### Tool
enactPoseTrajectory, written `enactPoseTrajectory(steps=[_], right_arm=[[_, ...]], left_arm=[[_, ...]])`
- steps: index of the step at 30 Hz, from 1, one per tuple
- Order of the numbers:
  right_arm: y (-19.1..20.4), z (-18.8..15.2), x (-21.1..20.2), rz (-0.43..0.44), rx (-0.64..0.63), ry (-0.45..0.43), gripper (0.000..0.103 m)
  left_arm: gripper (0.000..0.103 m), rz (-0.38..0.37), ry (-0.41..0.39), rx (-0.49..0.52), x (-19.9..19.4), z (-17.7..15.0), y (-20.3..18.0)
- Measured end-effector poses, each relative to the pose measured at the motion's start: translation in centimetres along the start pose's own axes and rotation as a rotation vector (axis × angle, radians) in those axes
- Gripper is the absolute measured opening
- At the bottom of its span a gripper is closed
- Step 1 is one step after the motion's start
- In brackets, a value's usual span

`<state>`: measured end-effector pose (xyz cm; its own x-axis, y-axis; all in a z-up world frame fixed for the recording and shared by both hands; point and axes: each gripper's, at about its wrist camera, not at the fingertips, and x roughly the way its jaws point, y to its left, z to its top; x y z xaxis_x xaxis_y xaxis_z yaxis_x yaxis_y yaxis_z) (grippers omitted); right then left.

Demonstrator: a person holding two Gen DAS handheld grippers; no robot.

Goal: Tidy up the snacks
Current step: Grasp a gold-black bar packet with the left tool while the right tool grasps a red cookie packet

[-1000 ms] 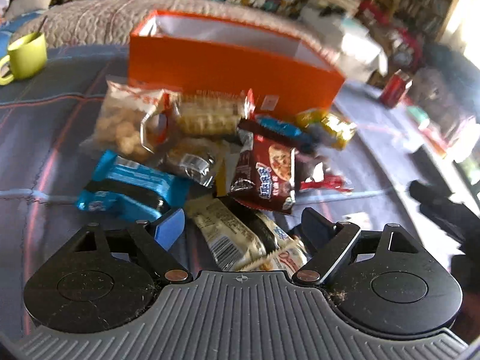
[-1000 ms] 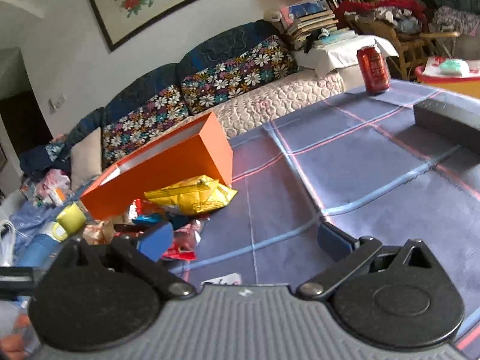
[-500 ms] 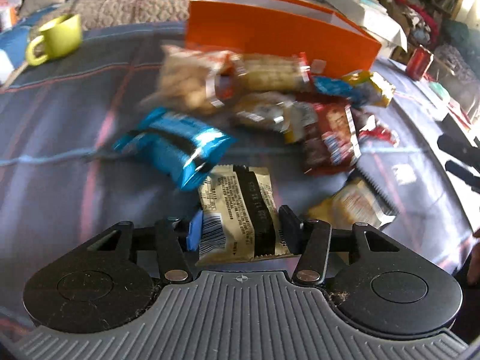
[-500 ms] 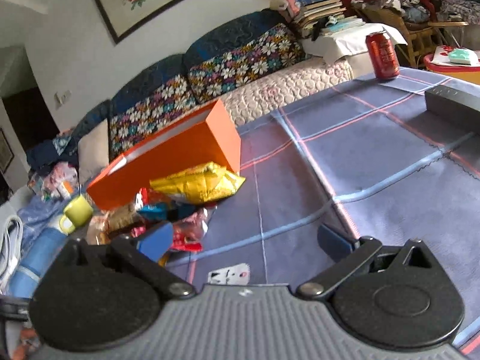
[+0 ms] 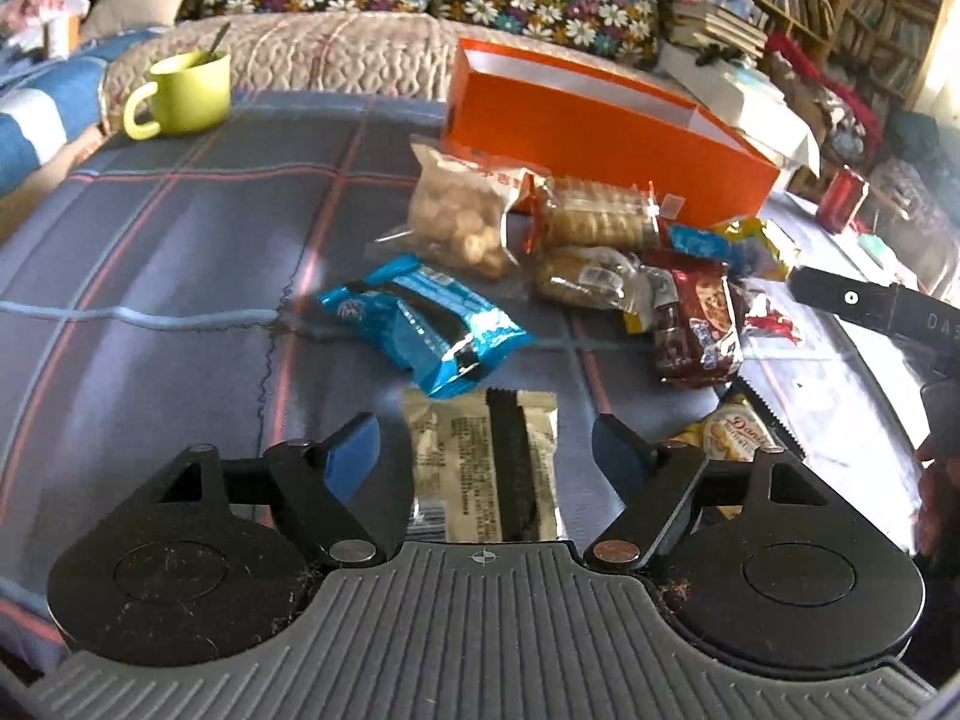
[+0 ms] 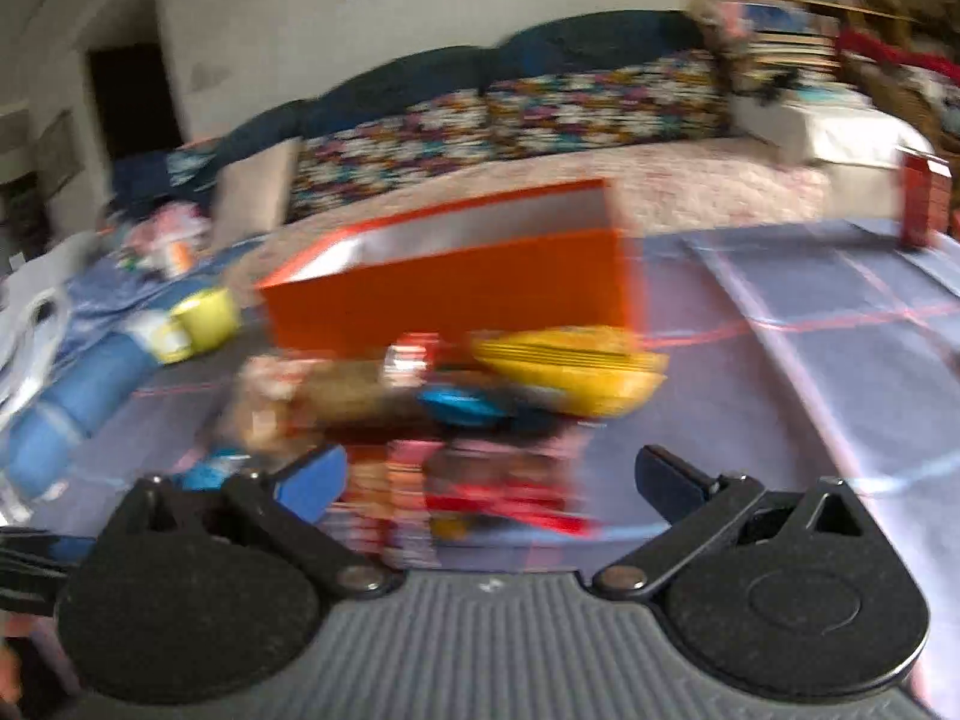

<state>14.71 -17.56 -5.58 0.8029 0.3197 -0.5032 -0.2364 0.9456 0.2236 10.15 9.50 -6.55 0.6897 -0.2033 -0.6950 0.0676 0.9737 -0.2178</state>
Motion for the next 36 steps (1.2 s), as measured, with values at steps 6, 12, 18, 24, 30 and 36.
enactPoseTrajectory(steps=[6, 12, 18, 24, 30, 36], right_arm=[[5.6, -1.7, 2.4, 0.061, -0.132, 0.067, 0.097], [6.6, -1.5, 5.7, -0.006, -0.158, 0.100, 0.088], [6.4, -2.3, 6.6, -0.015, -0.169, 0.144, 0.071], [4.6, -2.1, 3.7, 0.009, -0.117, 0.115, 0.050], [0.2, -2.3, -1.6, -0.149, -0.076, 0.035, 0.050], [-5.2, -4.2, -1.5, -0.269, 0.033, 0.097, 0.062]], left_arm=[[0.049, 0.006, 0.012, -0.003, 0.2, -1.1, 1.2], [0.049, -0.013, 0.027, -0.023, 0.8, -1.1, 1.6], [0.042, 0.036, 0.018, 0.094, 1.5, -1.9, -0.8], [0.013, 0.011, 0.024, 0.106, 0.9, -2.1, -1.2], [0.013, -0.021, 0.015, 0.173, 1.1, -1.9, -3.8], [0.026, 0.080, 0.017, 0.314, 2.0, -3.1, -6.3]])
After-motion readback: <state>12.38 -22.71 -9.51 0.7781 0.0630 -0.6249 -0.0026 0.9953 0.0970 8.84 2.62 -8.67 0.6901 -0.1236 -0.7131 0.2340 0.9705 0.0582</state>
